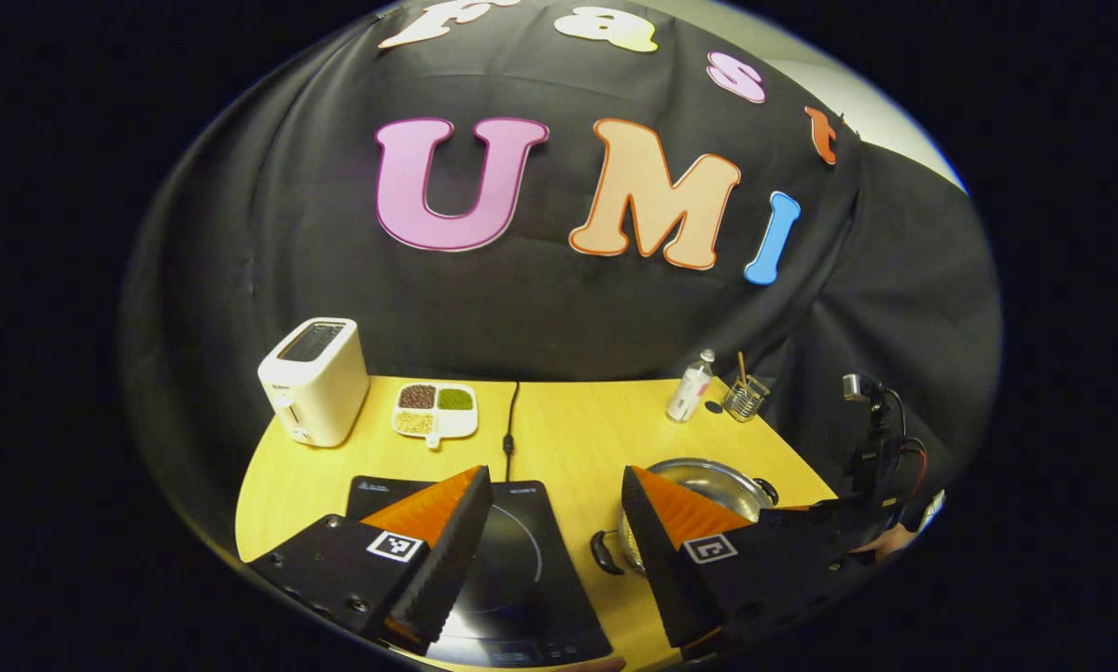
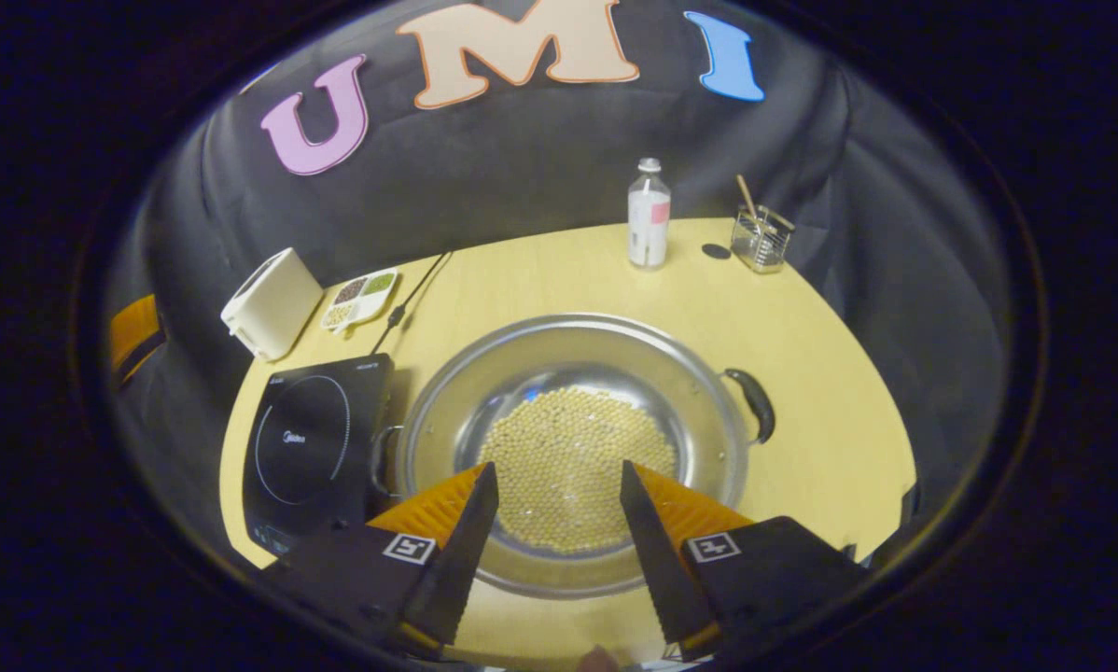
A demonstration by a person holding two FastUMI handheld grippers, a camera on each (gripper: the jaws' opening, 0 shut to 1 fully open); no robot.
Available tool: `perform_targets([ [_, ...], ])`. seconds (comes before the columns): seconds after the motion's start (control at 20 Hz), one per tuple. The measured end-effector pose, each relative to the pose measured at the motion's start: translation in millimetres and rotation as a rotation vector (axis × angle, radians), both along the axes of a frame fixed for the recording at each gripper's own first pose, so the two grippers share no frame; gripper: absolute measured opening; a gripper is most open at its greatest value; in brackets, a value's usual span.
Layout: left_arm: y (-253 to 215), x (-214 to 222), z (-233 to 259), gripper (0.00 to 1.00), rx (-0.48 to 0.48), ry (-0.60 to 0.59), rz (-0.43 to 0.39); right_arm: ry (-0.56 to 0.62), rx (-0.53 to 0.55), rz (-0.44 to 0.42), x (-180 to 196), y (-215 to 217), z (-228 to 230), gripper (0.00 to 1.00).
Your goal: First push the handle of the pot to place it horizontally, then grasp the pot with both hands and set it on the induction cooktop.
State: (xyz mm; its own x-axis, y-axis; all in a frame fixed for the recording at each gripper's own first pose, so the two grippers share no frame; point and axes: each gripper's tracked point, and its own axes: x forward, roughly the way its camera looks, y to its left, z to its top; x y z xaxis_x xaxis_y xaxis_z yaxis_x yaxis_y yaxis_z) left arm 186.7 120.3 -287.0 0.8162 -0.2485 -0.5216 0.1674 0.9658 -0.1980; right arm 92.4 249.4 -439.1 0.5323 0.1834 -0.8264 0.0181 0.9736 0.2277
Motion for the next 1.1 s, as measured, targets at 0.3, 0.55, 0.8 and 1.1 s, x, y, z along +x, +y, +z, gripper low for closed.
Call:
perform_targets([
  [0.3,-42.0,2.1,-28.9,0.86,0.042,0.095,0.016,-0.038,-0.012,0.033,30.5,-57.0,-14.8,0.92],
  [0.55,-70.3,-13.9,-72.4,0.87,-0.019,0.238,0.049,-0.034,-0.016,0.06,45.1,-90.0,-40.4,0.96],
  [0.8,-82.6,-13.4,-126.3,0.87,0.009,0.356,0.053,0.012,0.008,0.061,49.1,-109.0,-69.0,0.96],
  [1.1,-81.2,-20.1,-189.4,0.87,0.036,0.517,0.099,0.076,0.038,0.106,48.0,-99.9,-102.7,0.96],
])
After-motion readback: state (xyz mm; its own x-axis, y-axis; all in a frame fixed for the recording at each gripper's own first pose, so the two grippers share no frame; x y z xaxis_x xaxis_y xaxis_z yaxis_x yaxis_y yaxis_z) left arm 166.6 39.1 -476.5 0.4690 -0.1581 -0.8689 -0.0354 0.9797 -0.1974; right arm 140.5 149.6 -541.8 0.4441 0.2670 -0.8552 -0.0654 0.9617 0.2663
